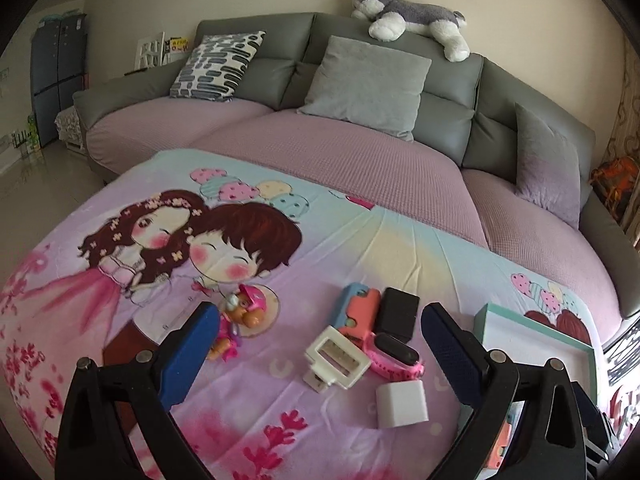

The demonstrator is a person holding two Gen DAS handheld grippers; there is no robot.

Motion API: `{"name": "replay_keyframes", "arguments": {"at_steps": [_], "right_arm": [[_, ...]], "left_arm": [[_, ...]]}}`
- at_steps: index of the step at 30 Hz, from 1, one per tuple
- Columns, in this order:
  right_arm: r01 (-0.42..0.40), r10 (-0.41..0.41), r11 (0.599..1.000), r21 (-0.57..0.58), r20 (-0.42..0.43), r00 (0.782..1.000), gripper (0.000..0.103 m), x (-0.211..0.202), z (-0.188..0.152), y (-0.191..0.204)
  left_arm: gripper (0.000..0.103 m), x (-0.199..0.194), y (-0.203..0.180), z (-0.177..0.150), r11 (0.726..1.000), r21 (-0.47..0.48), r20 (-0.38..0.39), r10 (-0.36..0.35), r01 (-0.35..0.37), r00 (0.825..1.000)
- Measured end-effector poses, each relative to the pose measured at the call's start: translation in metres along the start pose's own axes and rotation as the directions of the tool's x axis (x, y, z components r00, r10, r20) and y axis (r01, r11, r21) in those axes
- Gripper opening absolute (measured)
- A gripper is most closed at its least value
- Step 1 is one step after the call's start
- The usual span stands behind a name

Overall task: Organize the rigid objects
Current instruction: 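Move both tools back from the tray toward the remaining objects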

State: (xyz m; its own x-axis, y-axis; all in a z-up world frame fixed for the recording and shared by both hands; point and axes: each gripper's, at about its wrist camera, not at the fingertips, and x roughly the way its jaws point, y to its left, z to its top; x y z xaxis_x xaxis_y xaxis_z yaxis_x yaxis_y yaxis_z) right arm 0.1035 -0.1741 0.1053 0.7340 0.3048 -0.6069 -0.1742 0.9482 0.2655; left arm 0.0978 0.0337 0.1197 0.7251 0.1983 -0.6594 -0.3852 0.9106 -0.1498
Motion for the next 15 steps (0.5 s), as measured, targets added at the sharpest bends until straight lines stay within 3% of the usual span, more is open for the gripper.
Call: {"name": "replay_keyframes", "arguments": {"at_steps": [5, 10, 15], "right_arm": [[-0.013, 0.012, 0.999, -0.048, -0.011, 1.0, 0.103, 0.009, -0.003, 0.022], [-0.042, 0.038, 0.996, -0.079, -0.042, 0.998, 0.101, 0.023, -0.008, 0.041], [-0.046, 0.033, 0.989, -0.142, -0.094, 0.995, 0.094, 0.039, -0.018, 0.062]], "left_arm": [[0.101, 0.003, 0.02, 0.013, 0.999, -0.034, -0.023, 0.039, -0.04, 0.999], [0.101, 0.012, 0.054, 0.017, 0.989, -0.068, -0.06, 0.129, -0.133, 0.99], [0.101, 0.029, 0.082, 0.009, 0.982, -0.106, -0.127, 0.143, -0.157, 0.982]]}}
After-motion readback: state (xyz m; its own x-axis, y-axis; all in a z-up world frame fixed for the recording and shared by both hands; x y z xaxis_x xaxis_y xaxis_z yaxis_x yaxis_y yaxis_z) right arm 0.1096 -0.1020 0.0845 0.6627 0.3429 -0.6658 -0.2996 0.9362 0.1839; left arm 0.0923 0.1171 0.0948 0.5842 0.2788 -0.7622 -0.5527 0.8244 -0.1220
